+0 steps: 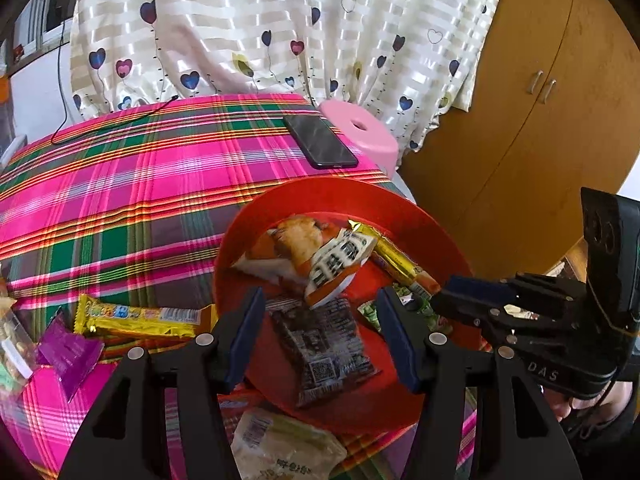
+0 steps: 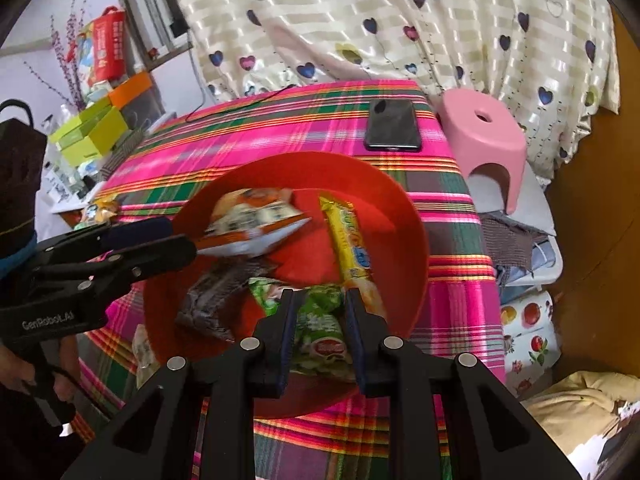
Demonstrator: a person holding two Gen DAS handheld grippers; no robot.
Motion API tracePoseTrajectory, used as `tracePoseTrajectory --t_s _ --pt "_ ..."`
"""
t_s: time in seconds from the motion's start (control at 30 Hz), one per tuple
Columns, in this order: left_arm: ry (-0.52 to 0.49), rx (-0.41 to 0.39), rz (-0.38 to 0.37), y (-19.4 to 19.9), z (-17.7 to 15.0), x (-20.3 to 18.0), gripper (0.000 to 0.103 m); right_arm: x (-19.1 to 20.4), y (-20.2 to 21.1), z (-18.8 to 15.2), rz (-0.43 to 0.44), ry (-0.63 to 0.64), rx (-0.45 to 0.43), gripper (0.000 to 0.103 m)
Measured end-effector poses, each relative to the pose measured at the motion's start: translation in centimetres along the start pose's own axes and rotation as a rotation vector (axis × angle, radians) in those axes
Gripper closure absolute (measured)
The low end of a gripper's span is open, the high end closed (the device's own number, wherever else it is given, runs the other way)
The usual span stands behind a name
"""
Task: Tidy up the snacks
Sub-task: 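Open both grippers to drop the yellow bar and bread packet into the basket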
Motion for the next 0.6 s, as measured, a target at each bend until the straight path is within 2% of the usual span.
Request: tracePoseTrajectory --t_s 0.37,0.6 --pt "0.032 -0.030 0.008 2.7 -0.9 1.4 0.044 2.6 -0.6 -0.7 0.056 0.031 0.023 0.080" --pt "0.073 -0.049 0.035 4.9 -2.4 3.6 0.044 4.1 -1.2 -1.2 0.057 0.064 0.057 0.080"
Point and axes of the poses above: each gripper's, at about its wrist camera, not at the fingertips, and y roughly against the way its jaws point, x to its left, z to its top, the point moved 1 cm from there along -y, roughly the way its jaws point, and after that the axes turned 13 degrees about y, right-handed, at the moved point
